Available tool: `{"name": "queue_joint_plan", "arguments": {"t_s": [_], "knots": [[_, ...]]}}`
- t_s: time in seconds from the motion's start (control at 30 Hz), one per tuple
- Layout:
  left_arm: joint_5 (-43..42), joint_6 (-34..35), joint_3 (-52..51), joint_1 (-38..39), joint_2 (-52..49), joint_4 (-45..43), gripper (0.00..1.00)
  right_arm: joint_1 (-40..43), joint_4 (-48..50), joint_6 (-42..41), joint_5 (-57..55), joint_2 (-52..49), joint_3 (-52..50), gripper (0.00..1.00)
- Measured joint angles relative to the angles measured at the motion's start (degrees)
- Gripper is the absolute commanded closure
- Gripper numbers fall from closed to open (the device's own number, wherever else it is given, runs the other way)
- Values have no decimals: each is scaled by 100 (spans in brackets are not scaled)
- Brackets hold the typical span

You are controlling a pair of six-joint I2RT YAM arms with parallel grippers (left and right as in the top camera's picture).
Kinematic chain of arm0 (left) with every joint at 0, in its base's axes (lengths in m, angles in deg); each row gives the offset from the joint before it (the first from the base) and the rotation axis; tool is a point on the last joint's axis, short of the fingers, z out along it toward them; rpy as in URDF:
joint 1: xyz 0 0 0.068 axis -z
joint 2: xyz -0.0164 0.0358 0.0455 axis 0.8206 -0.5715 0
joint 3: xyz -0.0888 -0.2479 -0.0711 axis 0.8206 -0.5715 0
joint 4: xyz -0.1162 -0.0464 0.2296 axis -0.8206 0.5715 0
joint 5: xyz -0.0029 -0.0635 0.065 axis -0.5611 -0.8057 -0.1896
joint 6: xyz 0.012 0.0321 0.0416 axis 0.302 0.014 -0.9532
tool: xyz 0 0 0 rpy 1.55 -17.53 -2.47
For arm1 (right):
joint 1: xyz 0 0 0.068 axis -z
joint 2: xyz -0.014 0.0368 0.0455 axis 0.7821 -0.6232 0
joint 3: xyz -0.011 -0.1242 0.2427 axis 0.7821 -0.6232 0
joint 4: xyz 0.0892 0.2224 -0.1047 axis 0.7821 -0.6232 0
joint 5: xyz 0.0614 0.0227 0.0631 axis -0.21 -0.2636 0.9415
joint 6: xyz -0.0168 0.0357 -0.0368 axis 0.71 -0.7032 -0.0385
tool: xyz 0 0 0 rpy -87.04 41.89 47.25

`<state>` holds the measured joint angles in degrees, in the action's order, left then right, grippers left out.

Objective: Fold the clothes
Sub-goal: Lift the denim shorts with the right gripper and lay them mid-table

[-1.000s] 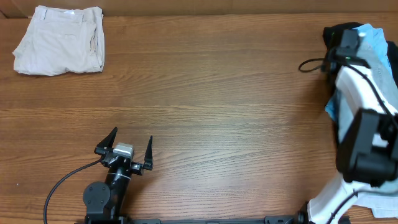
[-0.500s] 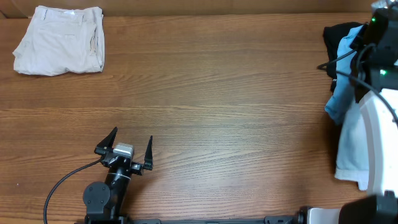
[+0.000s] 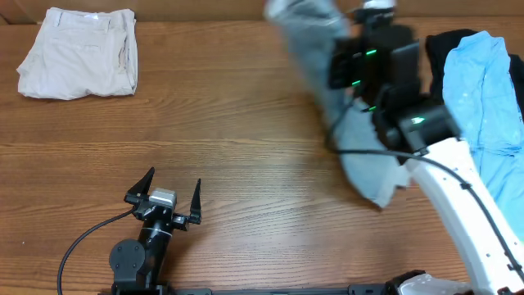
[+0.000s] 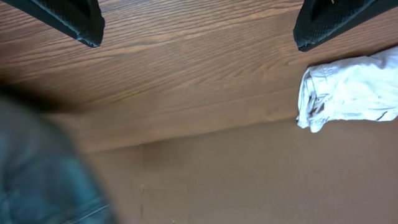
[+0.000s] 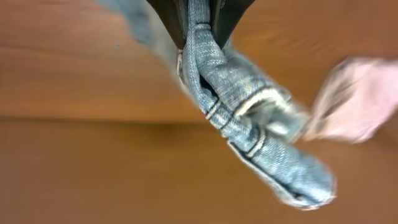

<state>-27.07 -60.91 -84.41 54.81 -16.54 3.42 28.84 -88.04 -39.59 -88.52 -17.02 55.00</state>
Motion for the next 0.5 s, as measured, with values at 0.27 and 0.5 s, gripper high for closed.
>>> {"name": "queue_joint_plan", "arguments": {"t_s": [0.27,0.5], "knots": [[0,0,0,0,0,0,0,-1150,-83,-704,693,-728,2,96],[-2,0,0,0,0,2,0,-1932,422,-1108,922,-1252,2,91]]}}
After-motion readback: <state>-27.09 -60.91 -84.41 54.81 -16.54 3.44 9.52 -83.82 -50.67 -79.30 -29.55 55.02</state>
